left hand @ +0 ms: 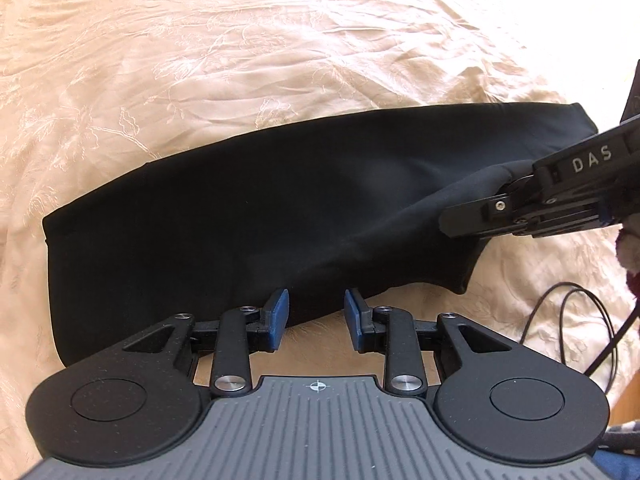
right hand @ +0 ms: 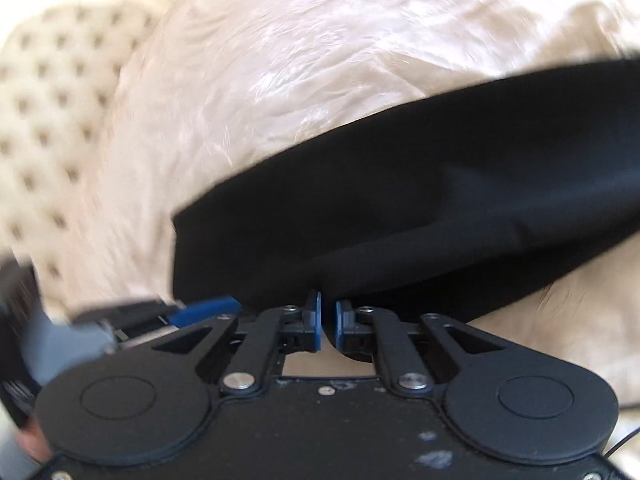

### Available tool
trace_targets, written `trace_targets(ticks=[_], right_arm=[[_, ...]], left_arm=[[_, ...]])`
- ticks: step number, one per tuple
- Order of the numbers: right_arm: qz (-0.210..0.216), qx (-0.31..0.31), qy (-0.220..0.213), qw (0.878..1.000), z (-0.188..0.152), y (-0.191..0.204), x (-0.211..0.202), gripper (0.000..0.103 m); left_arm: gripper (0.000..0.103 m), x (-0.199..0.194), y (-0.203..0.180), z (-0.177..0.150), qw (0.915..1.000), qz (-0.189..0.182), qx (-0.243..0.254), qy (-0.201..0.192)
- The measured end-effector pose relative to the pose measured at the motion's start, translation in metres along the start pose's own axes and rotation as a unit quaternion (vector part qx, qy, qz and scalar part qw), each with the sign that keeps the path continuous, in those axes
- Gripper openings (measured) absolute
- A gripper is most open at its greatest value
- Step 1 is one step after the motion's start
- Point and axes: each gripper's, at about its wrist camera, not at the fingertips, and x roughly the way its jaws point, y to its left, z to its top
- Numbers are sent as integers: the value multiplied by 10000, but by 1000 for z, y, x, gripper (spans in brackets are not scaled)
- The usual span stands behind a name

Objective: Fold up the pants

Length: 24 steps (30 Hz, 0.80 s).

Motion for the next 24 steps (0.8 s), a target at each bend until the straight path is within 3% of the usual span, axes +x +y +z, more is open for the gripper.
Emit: trace_targets(ticks=[3, 8, 12, 13, 16, 18, 22, 24], right_arm=[[-203, 470, 580, 9970, 5, -13, 7, 5], [-1154, -22, 972, 9885, -22, -17, 42, 5], [-1256, -122, 750, 9892, -37, -9, 44, 10], [-1281, -150, 729, 9890, -39, -7, 38, 17], [-1503, -581, 511, 9856, -47, 8, 18, 21], [-1609, -1147, 63, 9803, -54, 24, 0, 20], [-1652, -1894, -747, 9650, -63, 40, -12, 19], [-1812, -2109, -836, 9569, -64, 38, 1, 18]], left_arm=[[30, -2, 2, 3, 10000, -16, -39, -56], [31, 19, -1, 2, 9999, 62, 107, 95], [31, 51, 6, -11, 9965, 409, 151, 719], [31, 54, 8, -16, 9960, 461, 138, 753], [31, 48, 19, -22, 9974, 290, -99, 648], [31, 41, 25, -22, 9978, 265, -198, 571], [31, 27, 34, -26, 9983, 485, -291, 171], [32, 28, 42, -29, 9966, 682, -434, 162]])
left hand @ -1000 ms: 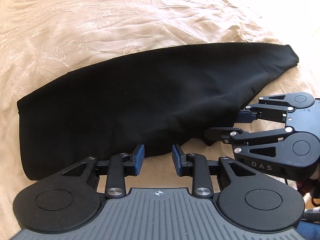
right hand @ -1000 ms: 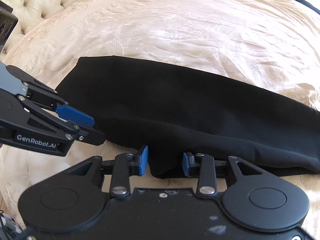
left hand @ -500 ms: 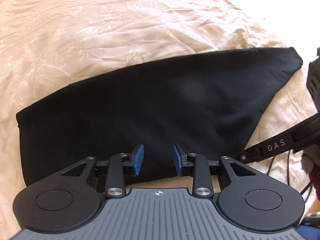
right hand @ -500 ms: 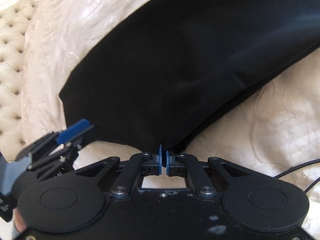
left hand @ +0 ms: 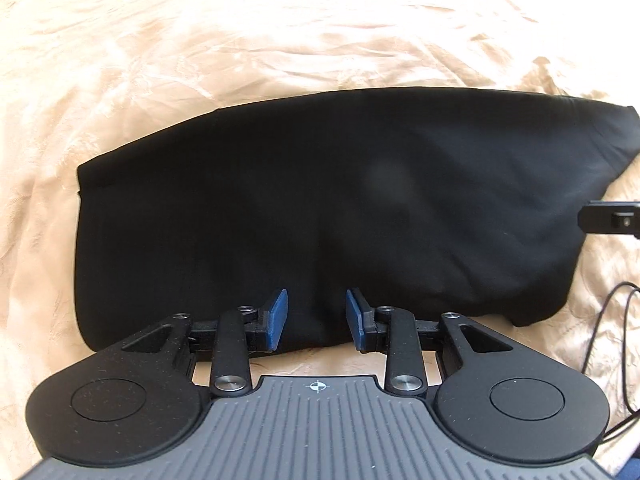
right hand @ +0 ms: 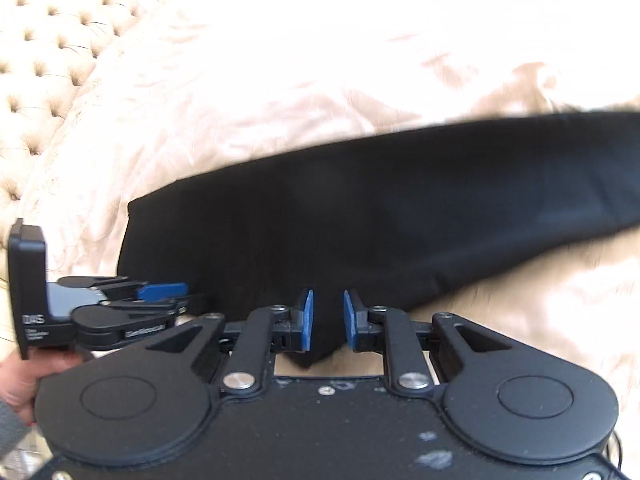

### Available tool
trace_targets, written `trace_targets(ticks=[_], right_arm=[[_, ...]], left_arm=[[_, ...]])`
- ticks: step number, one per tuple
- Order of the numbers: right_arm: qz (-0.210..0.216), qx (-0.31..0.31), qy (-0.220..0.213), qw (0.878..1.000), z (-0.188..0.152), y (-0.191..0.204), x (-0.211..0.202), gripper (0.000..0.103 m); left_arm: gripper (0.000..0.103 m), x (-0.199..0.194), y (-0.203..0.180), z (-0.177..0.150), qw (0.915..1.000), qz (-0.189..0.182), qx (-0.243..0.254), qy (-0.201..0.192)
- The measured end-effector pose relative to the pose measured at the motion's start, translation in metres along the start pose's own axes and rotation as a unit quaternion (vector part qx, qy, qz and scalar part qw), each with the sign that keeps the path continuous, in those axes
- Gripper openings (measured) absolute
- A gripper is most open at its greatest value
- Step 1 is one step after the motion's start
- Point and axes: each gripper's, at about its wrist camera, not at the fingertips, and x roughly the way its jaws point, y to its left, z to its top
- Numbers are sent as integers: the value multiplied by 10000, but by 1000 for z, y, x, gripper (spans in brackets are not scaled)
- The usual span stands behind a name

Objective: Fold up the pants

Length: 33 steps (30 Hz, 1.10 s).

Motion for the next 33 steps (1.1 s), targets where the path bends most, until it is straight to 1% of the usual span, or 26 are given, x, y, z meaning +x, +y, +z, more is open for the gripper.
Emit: trace_targets(ticks=[2, 3, 4, 6, 8, 10, 11, 13, 16, 18, 20, 22, 24, 26, 29, 30, 33], right_arm=[[-240, -96, 182, 9995, -5, -1, 22, 16], [-323, -165, 397, 9986, -10, -4, 38, 16], [-405, -215, 615, 9971, -11, -7, 54, 13], [-440, -247, 641, 9967, -10, -10, 65, 9], [-389, -222, 593, 9972, -6, -5, 58, 10], [-371, -226, 329, 9985, -3, -6, 38, 14], [-385, -211, 259, 9987, -3, -6, 31, 17], [-422, -1, 102, 9991, -9, -10, 11, 17], [-545, 417, -31, 9976, -19, -17, -9, 17], [-680, 690, -81, 9953, -27, -24, -22, 17], [-795, 939, -134, 9923, -37, -30, -34, 18], [-915, 1180, -197, 9886, -48, -38, -46, 18], [-1034, 1300, -270, 9857, -56, -46, -57, 18], [-1132, 1404, -324, 9831, -62, -78, -74, 18], [-1211, 1419, -366, 9818, -65, -114, -95, 18], [-1231, 1407, -391, 9816, -64, -127, -99, 18], [-1236, 1411, -525, 9808, -56, -165, -108, 18]], left_arm=[[32, 7, 12, -4, 9995, 239, -163, 82], [33, 11, 17, -5, 9993, 229, -263, 111], [33, 14, 22, -6, 9990, 121, -397, 143], [33, 13, 28, -5, 9985, 58, -505, 199], [33, 5, 24, -2, 9988, 156, -436, 165], [33, -3, 17, -1, 9992, 173, -343, 74], [33, -7, 9, -1, 9995, 113, -296, 35], [33, -13, -7, 0, 9998, -63, -182, -69], [33, -20, -39, 0, 9985, -400, 269, -255], [34, -19, -64, 0, 9951, -622, 678, -373], [34, -12, -87, 0, 9905, -799, 1061, -366], [34, -1, -109, -1, 9867, -769, 1372, -402], [34, 17, -118, 3, 9851, -592, 1564, -397], [35, 29, -120, 12, 9867, -463, 1521, -337], [35, 35, -116, 28, 9928, -405, 1094, -259], [35, 37, -122, 33, 9945, -341, 959, -235], [35, 35, -128, 38, 9981, 41, 577, -213]])
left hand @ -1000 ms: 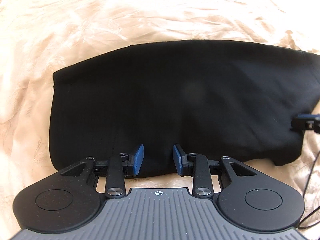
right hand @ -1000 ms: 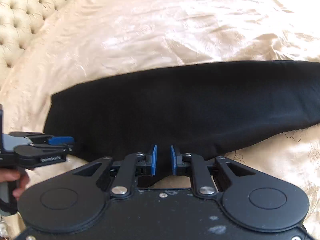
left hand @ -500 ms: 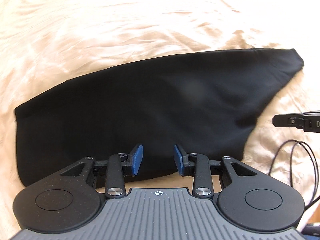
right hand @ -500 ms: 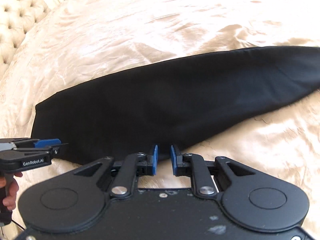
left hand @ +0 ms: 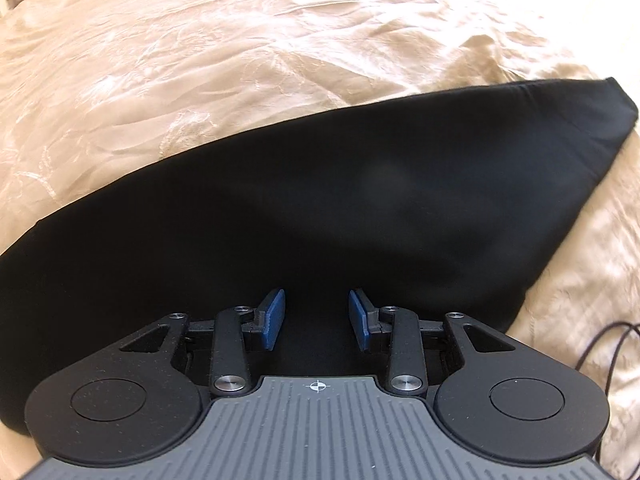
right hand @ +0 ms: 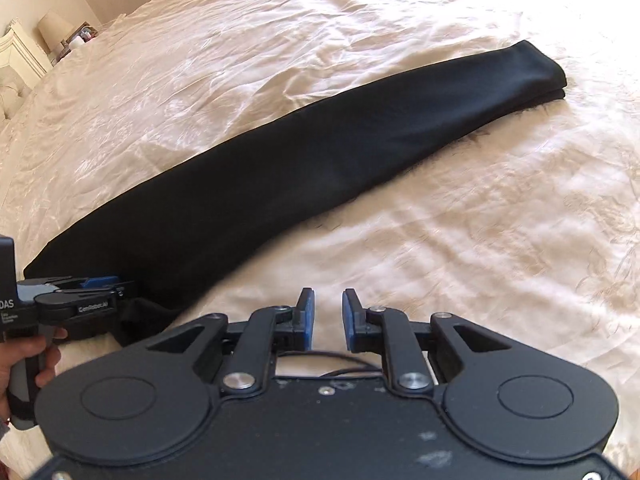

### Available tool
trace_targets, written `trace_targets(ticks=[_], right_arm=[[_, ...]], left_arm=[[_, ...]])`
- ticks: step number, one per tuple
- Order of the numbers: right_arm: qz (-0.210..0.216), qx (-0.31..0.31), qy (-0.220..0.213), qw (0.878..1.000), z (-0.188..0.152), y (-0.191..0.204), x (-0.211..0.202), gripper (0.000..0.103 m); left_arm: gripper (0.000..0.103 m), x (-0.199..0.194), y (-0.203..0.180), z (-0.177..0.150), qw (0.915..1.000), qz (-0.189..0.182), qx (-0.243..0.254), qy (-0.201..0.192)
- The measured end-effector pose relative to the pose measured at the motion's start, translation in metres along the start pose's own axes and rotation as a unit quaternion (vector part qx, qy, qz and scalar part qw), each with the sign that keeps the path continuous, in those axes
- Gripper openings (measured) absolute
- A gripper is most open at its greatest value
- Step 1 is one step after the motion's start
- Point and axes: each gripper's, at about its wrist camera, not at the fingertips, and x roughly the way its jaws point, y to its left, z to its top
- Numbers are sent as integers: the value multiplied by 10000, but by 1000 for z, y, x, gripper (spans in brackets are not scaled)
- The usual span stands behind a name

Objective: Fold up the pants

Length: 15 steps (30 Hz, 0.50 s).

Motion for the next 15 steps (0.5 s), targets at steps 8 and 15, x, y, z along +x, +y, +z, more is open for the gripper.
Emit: trace_targets(ticks=[8, 15], right_arm=[[-104, -410, -345, 9985, 72, -104, 14, 22], [170, -890, -396, 9951, 110, -139, 14, 22]], left_arm=[[35, -24, -34, 18, 9962, 454, -739, -78], [35, -12, -94, 70, 9985, 382, 119, -381]])
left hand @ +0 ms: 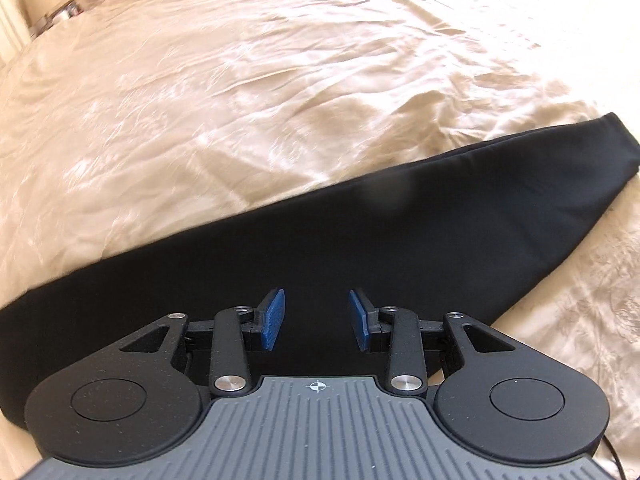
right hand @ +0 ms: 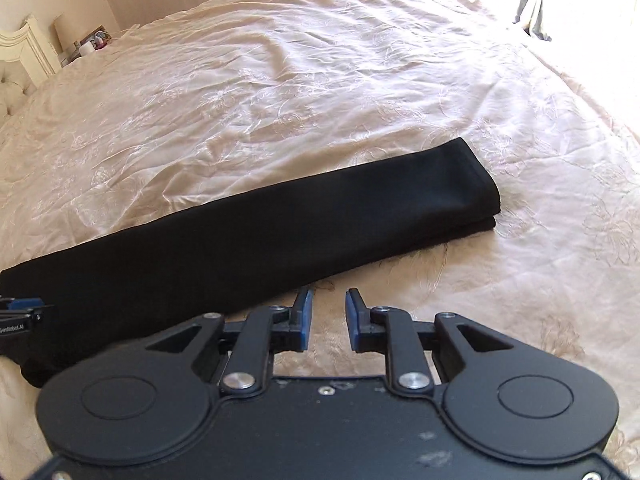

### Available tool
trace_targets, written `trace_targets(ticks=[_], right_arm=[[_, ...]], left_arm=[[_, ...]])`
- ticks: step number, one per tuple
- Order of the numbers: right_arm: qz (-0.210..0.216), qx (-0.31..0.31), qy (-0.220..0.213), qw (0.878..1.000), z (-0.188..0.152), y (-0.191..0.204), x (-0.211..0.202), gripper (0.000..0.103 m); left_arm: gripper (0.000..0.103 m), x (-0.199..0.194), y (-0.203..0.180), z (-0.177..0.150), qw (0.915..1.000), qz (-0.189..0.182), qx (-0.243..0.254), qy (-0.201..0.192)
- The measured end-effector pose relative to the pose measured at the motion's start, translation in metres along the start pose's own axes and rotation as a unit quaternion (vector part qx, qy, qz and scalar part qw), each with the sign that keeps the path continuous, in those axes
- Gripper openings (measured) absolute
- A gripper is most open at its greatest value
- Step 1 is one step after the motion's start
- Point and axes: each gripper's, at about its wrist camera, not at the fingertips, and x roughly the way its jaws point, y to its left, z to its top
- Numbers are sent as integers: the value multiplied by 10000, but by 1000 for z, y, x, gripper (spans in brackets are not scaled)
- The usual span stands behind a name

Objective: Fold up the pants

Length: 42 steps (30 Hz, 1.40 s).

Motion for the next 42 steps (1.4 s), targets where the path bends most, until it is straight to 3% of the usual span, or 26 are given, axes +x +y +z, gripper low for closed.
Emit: trace_targets(ticks=[4, 8, 11, 16, 18, 19, 21, 26, 32, 37, 39, 42], right_arm=[[269, 29, 57, 9996, 11, 6, 3, 22], [402, 187, 96, 9990, 11, 19, 5, 22], [435, 186, 170, 9987, 13, 28, 20, 22], [451, 253, 377, 9980, 12, 32, 32, 22], [450, 311, 454, 9975, 13, 32, 40, 22], [453, 339, 478, 9973, 14, 32, 43, 22], [464, 390, 506, 9969, 14, 32, 47, 23], [475, 472, 535, 9963, 14, 30, 50, 24], [424, 610, 471, 9961, 12, 24, 44, 24], [367, 633, 428, 9964, 10, 16, 39, 24], [279, 592, 247, 9976, 13, 9, 31, 24], [56, 538, -82, 9985, 21, -7, 22, 24]], left_arm=[[35, 17, -26, 32, 9931, -233, 1135, -182], [36, 37, -44, 48, 9731, -182, 2281, -279], [36, 51, -43, 55, 9640, -259, 2638, -208], [35, 71, -36, 59, 9552, -792, 2852, 21], [29, 74, -33, 58, 9534, -986, 2851, -16], [19, 73, -32, 57, 9538, -1037, 2819, -13], [9, 73, -30, 58, 9565, -1018, 2735, 23], [7, 66, -30, 61, 9583, -959, 2692, -63], [6, 71, -25, 73, 9728, -763, 2187, -49], [9, 82, -45, 71, 9651, -403, 2574, 252], [12, 79, -47, 76, 9701, -288, 2391, 293], [24, 66, -48, 81, 9803, 84, 1964, 170]])
